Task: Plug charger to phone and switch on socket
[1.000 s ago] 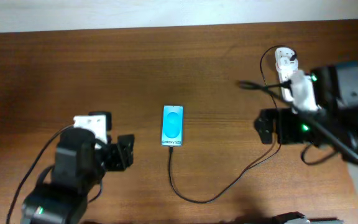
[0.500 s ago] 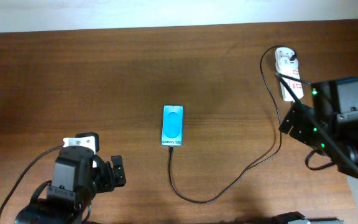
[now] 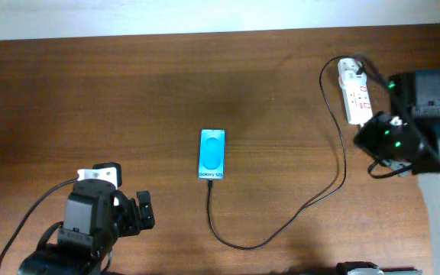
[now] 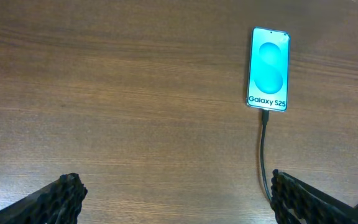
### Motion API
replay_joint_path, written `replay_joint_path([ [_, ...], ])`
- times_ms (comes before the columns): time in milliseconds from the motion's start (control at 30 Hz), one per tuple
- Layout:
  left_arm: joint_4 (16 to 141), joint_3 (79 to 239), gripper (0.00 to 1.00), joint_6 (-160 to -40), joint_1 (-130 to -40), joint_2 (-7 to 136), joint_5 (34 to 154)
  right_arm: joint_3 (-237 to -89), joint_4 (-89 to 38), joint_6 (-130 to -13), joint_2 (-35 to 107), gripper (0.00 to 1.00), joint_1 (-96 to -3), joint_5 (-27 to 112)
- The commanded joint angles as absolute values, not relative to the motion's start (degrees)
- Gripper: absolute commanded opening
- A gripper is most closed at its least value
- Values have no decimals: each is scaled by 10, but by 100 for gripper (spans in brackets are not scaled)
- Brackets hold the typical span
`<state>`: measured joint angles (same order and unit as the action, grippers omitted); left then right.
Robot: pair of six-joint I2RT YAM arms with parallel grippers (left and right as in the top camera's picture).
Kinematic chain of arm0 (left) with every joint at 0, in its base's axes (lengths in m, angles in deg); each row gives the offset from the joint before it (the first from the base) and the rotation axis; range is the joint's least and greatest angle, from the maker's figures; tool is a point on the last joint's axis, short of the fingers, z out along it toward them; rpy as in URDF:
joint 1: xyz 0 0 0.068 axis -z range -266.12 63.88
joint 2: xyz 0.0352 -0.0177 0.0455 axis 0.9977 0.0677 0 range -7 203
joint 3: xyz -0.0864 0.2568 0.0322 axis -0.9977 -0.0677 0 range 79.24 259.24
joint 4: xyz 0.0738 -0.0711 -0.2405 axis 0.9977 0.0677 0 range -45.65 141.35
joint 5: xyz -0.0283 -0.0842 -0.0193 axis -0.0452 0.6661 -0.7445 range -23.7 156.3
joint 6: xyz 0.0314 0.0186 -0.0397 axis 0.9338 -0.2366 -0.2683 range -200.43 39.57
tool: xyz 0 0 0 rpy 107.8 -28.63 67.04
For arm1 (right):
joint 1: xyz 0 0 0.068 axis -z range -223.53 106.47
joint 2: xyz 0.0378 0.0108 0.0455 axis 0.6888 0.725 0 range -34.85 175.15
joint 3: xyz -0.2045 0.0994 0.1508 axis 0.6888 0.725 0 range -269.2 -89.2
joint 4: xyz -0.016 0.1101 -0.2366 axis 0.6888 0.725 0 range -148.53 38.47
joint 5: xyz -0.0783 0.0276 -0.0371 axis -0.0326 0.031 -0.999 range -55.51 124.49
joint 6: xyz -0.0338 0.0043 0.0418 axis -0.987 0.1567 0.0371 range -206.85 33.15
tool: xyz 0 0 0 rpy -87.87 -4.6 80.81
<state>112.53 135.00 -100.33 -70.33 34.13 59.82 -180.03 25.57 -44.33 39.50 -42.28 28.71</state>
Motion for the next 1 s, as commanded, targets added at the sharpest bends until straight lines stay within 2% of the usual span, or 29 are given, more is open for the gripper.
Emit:
replay_joint_path([
  [0, 1126, 1348, 99, -1001, -705, 340, 589, -1798, 242, -505, 416, 4, -347, 391],
  [133, 1126, 1348, 99, -1001, -705, 340, 589, -1798, 226, -515, 456, 4, -283, 439],
  [500, 1126, 1348, 99, -1001, -705, 340, 589, -1802, 86, -521, 582, 4, -206, 504],
  [700, 1126, 1348, 99, -1001, -705, 340, 589, -1811, 7, -508, 630, 4, -202, 504],
  [967, 1126, 1348, 99, -1001, -705, 340, 589, -1939, -15, -497, 828, 4, -202, 504],
])
